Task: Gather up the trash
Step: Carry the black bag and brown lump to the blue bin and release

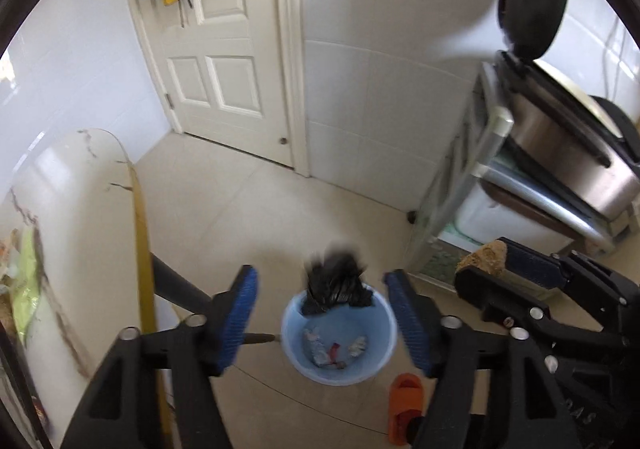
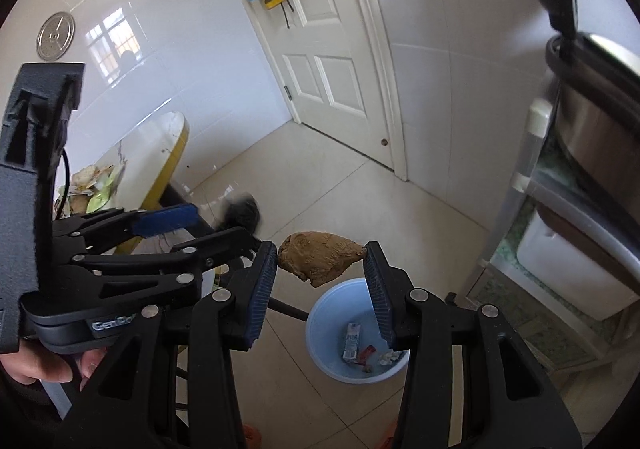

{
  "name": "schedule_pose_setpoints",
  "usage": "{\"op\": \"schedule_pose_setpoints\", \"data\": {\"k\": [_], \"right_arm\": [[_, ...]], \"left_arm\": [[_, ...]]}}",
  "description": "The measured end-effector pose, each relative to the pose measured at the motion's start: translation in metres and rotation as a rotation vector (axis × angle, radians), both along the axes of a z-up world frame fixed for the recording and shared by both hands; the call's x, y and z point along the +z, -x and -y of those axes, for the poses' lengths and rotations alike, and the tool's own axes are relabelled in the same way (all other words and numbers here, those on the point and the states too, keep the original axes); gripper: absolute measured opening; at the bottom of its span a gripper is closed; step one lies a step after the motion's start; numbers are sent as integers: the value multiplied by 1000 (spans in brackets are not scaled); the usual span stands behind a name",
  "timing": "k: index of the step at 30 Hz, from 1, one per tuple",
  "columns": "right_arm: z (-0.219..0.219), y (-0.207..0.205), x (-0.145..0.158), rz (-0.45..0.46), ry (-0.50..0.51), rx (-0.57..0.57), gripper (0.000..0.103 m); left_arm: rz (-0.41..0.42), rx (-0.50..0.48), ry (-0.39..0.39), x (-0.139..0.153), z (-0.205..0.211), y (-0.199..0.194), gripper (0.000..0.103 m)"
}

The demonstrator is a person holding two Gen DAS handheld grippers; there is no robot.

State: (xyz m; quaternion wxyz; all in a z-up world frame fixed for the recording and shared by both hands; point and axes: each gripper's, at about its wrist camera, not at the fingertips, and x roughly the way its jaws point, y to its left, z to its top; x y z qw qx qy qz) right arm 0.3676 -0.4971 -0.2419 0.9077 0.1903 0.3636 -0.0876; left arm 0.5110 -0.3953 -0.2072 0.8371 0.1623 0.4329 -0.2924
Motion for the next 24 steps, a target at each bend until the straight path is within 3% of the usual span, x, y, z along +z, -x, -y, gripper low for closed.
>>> {"op": "schedule_pose_setpoints", "data": {"k": [6,11,14,24], "right_arm": [[10,-6,-11,4,-44,-4,46],[8,1,-2,17,-22,-24,68],[3,6,11,33,-3,-26,68],[-53,36,76,118,103,16,76]], "left_arm": [[20,19,-11,-5,12,-4,70],[30,35,27,11,-2,18,73],[59,40,47,28,-17,35,77],[189,132,151,88,-126,99,96]]}}
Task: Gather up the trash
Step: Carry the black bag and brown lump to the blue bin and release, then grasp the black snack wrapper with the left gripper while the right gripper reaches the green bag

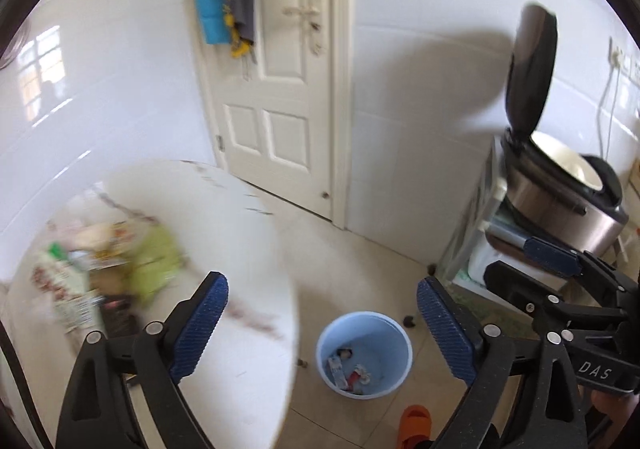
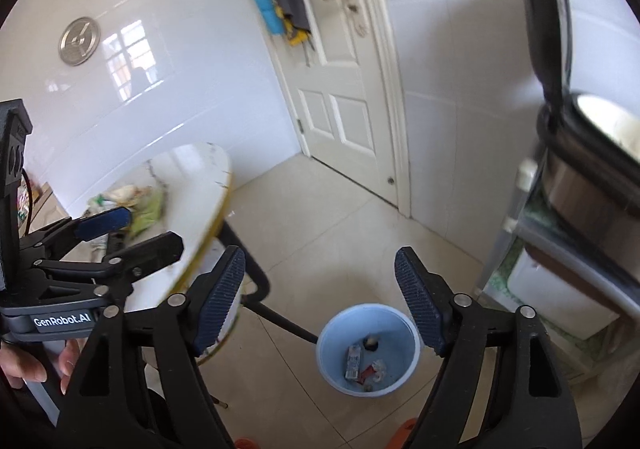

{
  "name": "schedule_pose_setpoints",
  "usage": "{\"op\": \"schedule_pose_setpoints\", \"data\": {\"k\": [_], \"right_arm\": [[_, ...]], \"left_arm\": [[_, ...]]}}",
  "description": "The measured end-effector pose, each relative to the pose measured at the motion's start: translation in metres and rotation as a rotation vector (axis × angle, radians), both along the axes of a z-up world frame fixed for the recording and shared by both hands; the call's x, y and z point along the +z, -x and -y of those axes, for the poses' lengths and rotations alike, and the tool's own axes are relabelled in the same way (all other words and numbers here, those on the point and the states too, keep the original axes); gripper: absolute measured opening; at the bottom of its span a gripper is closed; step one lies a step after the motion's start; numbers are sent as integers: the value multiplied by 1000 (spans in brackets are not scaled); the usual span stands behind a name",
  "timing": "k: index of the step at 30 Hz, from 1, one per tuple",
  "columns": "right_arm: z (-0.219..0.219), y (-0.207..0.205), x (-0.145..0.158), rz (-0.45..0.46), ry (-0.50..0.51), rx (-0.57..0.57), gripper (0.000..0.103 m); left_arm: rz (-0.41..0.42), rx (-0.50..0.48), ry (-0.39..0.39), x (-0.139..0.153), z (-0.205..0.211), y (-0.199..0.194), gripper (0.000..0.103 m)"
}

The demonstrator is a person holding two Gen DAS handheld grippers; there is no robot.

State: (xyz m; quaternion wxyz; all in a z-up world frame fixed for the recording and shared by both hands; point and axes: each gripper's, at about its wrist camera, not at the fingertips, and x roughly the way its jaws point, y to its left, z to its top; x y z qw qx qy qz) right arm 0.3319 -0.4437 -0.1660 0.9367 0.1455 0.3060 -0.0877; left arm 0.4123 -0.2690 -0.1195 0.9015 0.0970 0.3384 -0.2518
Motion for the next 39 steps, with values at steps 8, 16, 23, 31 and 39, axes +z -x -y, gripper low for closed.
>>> {"op": "schedule_pose_setpoints", "data": {"k": [8,16,23,31,39], "right_arm": [[-70,-8,25,25,54,105,79],[-115,-48,9,-26,59,195,79],[-127,-83,-13,-59,35,238,79],[-144,-121,-17,-67,47,281,79],[-175,-161,-26,-114,83,339,80]], "left_arm": [[14,177,-12,-2,-88,15,102],[-108,315,-59,-41,-118,-10,102],[-154,305,-31,-50,-121,-28,83],[-202,270,15,-52,-139,-44,49],[-237,234,116,-51,-193,-45,22]]}}
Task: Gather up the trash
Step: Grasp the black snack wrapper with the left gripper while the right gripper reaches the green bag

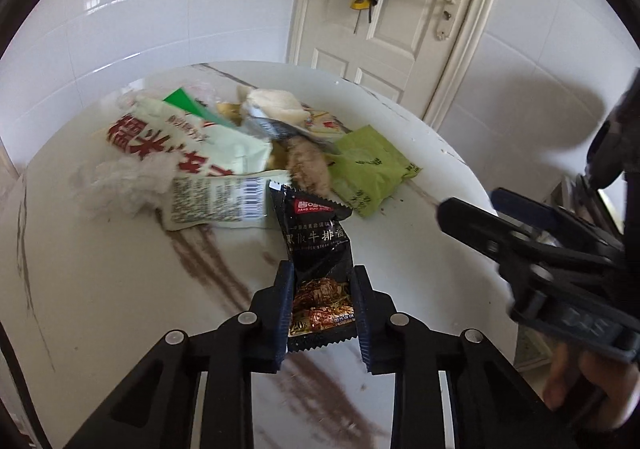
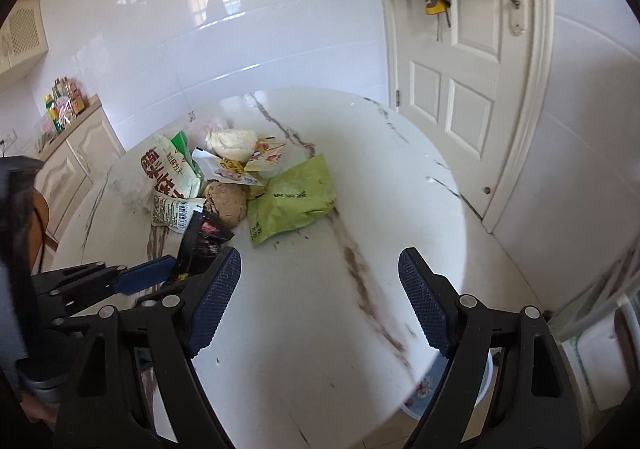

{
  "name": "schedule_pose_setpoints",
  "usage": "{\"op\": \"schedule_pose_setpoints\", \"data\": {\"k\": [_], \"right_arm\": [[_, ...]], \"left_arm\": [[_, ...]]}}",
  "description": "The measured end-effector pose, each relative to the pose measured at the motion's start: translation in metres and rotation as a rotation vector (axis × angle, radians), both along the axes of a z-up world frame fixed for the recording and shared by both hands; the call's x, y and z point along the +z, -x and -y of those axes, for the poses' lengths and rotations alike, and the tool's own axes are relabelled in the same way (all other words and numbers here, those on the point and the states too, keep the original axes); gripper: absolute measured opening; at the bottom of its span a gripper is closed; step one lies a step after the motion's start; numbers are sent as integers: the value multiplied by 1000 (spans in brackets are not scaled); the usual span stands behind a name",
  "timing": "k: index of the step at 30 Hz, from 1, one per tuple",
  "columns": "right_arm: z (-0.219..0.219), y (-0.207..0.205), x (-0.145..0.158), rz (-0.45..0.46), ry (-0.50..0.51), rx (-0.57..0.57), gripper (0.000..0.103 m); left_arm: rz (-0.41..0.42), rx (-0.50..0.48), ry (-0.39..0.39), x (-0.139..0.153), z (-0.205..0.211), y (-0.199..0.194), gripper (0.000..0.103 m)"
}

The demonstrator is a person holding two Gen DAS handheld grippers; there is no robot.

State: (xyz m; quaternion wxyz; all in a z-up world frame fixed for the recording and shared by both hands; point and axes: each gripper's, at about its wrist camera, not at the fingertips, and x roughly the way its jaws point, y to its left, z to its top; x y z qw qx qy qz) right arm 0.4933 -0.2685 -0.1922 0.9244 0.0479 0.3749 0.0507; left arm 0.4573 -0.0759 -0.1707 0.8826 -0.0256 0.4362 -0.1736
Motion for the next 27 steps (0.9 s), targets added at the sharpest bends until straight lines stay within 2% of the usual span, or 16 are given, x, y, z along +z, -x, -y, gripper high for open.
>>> {"op": "schedule_pose_setpoints", "data": {"k": [5,7,9,12,14,16,19,20,21,23,25,27], "right_arm": [[-16,-31,-10,-46,21,46,80],[-21,-41,-13,-58,43,49,83],[-25,-55,-18,-81,62,53,85],[-31,-72,-24,-107,90,64,85],[-35,-81,-29,-139,112,67,85],[-36,-87,-30,-147,129,80,85],[-34,-92,-31,-160,131,90,85],[-34,-92,-32,-158,136,102,81],[-34,-92,-32,-157,147,107,68],[-34,-91,-29,-149,160,120,53],[-29,-88,-28,-150,150,127,48],[-26,-83,-26,-140,136,135,33]], "left_arm": [[-5,17,29,4,-37,6,11],[-7,24,43,7,-49,9,0],[-22,20,65,6,-60,9,0],[-40,15,57,7,-71,8,0],[-55,37,125,7,-82,7,0],[-68,25,137,8,-84,6,2],[-68,30,129,10,-80,6,13],[-76,27,135,11,-79,7,29],[-74,24,140,12,-78,8,53],[-51,38,120,14,-74,8,78],[-40,31,90,13,-64,8,78],[-48,26,71,12,-53,3,80]]}}
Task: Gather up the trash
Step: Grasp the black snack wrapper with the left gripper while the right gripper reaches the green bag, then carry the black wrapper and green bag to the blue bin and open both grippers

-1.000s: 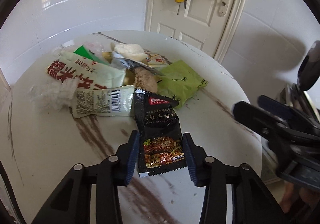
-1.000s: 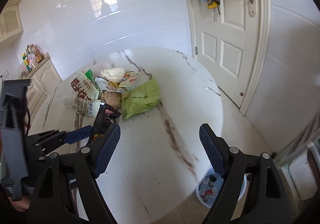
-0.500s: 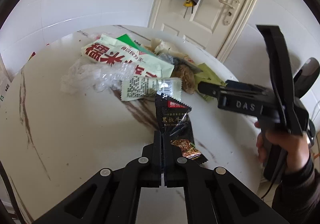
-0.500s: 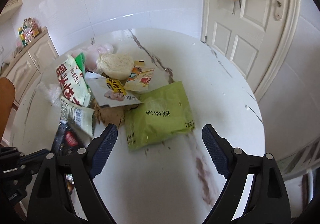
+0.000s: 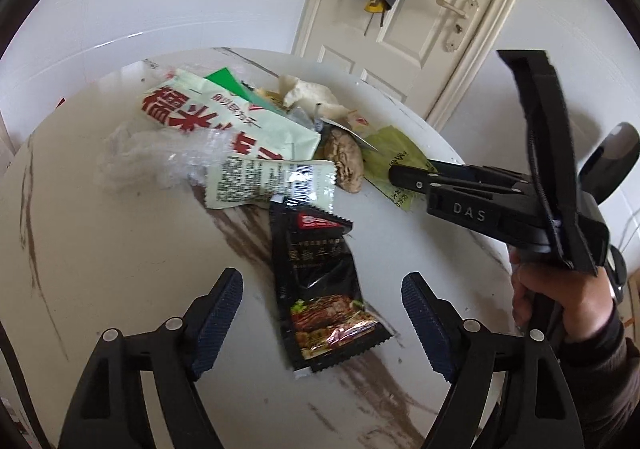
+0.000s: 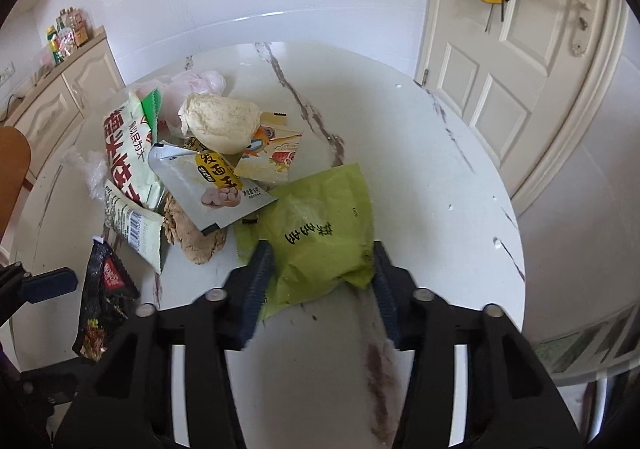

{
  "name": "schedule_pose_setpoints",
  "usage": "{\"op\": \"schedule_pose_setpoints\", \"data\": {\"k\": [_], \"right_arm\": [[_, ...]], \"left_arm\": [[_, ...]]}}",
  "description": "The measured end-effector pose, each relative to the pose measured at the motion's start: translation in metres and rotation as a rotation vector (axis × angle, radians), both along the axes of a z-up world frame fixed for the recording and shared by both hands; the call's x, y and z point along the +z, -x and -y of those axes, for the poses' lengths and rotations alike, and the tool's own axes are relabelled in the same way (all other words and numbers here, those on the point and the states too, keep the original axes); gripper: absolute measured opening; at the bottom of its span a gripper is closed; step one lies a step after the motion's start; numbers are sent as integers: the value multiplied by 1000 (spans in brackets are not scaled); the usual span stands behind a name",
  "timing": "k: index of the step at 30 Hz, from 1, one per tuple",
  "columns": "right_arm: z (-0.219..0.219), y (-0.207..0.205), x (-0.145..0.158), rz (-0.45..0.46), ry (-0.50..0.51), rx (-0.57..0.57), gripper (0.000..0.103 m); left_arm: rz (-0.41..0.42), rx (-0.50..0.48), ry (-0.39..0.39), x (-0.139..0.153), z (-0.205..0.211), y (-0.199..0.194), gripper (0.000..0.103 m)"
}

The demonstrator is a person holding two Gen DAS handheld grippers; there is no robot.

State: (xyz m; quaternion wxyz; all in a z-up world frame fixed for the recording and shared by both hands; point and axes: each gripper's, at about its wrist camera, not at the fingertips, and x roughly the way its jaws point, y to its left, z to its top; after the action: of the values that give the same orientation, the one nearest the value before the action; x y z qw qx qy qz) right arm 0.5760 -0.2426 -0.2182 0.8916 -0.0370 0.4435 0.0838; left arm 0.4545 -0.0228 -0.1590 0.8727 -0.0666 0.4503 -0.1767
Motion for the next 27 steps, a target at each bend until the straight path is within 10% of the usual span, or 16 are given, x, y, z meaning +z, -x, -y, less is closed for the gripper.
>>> {"op": "schedule_pose_setpoints", "data": {"k": [5,8,18,27], "right_arm": [[3,16,2,6,-43,35,12],[7,29,4,24,-76,34,11],[28,78,25,96,-203,21,11],[40,121,35,129,-245,1,11]], "left_arm": [[42,-6,-141,-4,27,0,80],[98,7,-221,-5,40,2,42],[61,-4,-64,-1,23,3,15],[65,-28,4,17,24,27,11]]}}
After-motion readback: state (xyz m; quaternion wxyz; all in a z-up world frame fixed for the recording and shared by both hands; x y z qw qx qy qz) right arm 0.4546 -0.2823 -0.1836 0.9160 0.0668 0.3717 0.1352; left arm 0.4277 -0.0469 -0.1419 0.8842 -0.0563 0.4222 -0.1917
